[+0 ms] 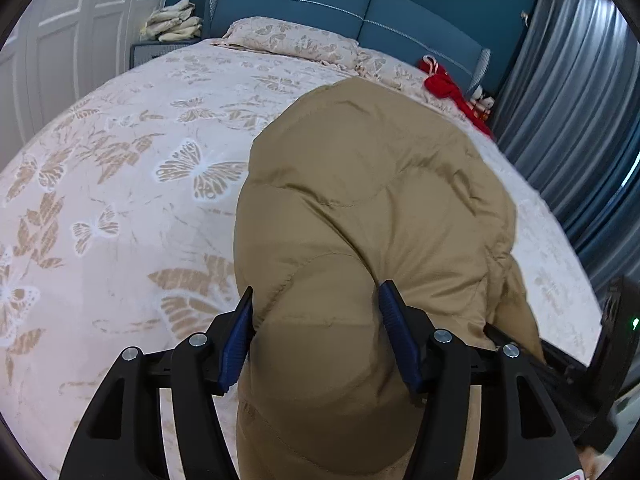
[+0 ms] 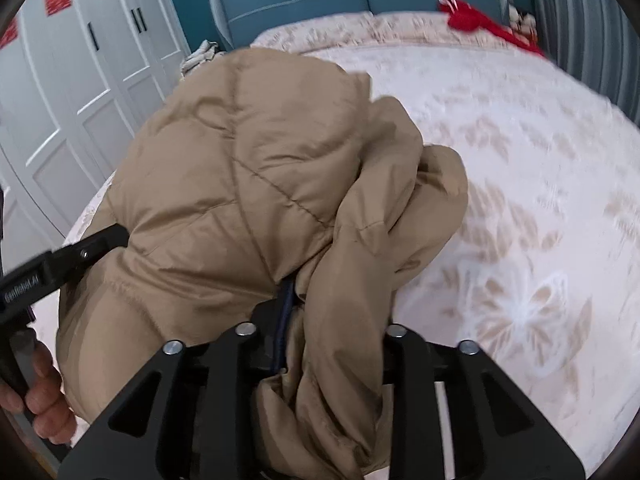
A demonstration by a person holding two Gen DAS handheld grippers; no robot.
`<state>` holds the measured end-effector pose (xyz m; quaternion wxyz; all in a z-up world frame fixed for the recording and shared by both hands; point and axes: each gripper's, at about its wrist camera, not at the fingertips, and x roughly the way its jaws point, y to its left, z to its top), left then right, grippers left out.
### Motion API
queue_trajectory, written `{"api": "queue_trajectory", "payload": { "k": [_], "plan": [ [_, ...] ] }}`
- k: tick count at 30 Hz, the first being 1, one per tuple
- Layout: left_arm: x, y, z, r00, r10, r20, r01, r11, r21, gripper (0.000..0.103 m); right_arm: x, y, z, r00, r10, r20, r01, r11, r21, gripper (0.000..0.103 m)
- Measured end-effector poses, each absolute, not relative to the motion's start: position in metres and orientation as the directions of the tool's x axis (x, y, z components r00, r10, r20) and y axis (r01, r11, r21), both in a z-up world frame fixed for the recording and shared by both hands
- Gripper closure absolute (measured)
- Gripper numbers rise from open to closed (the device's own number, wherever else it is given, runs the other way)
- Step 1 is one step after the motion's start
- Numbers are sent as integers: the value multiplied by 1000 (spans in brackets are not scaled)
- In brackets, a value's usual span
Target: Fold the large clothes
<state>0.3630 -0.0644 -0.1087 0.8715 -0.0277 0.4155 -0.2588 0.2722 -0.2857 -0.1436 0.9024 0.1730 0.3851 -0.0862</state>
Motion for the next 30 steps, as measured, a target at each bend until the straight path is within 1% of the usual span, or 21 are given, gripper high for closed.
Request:
{"api": "queue_trajectory", "payload": {
  "k": [1, 3, 5, 9, 10, 11, 12, 13, 14, 15, 19, 23, 30],
  "plan": [
    [360, -65, -108, 526, -445, -725, 409, 879, -243, 38, 269, -289, -143, 675, -14, -738, 298, 920, 255, 66],
    [355, -67, -102, 522, -387, -760, 370, 905, -207, 37, 260, -293, -137, 642, 5, -767, 316, 910, 270, 56],
    [346, -70, -92, 516, -331, -790, 346, 924, -161, 37, 246, -296, -123, 607, 8, -794, 330, 907, 261, 51],
    [318, -78, -65, 548, -211, -810, 334, 942, -19, 36, 215, -288, -86, 586, -74, -807, 342, 925, 164, 50],
    [312, -80, -59, 550, -198, -811, 332, 943, -5, 34, 208, -285, -75, 598, -84, -797, 337, 929, 154, 52],
    [309, -82, -55, 552, -192, -811, 331, 944, 2, 34, 204, -282, -63, 616, -71, -785, 317, 934, 164, 62],
    [306, -85, -50, 552, -187, -813, 331, 943, 8, 33, 204, -278, -55, 626, -62, -778, 304, 938, 169, 77],
    [303, -89, -46, 550, -176, -816, 331, 943, 21, 32, 206, -274, -47, 634, -57, -771, 291, 941, 170, 82],
    [300, -93, -43, 555, -161, -816, 328, 944, 37, 30, 210, -269, -41, 643, -45, -764, 271, 947, 173, 90],
    [299, -98, -41, 563, -143, -814, 321, 946, 55, 30, 215, -266, -38, 646, -35, -763, 257, 951, 174, 95],
    [298, -110, -45, 572, -78, -817, 296, 948, 117, 30, 237, -252, -49, 610, -34, -791, 235, 962, 141, 96],
    [304, -111, -61, 539, -50, -840, 268, 956, 115, 30, 255, -249, -84, 526, -28, -850, 261, 957, 129, 96],
    [310, -114, -88, 510, -45, -859, 265, 958, 107, 28, 262, -246, -115, 457, -42, -888, 277, 956, 97, 96]
  ]
}}
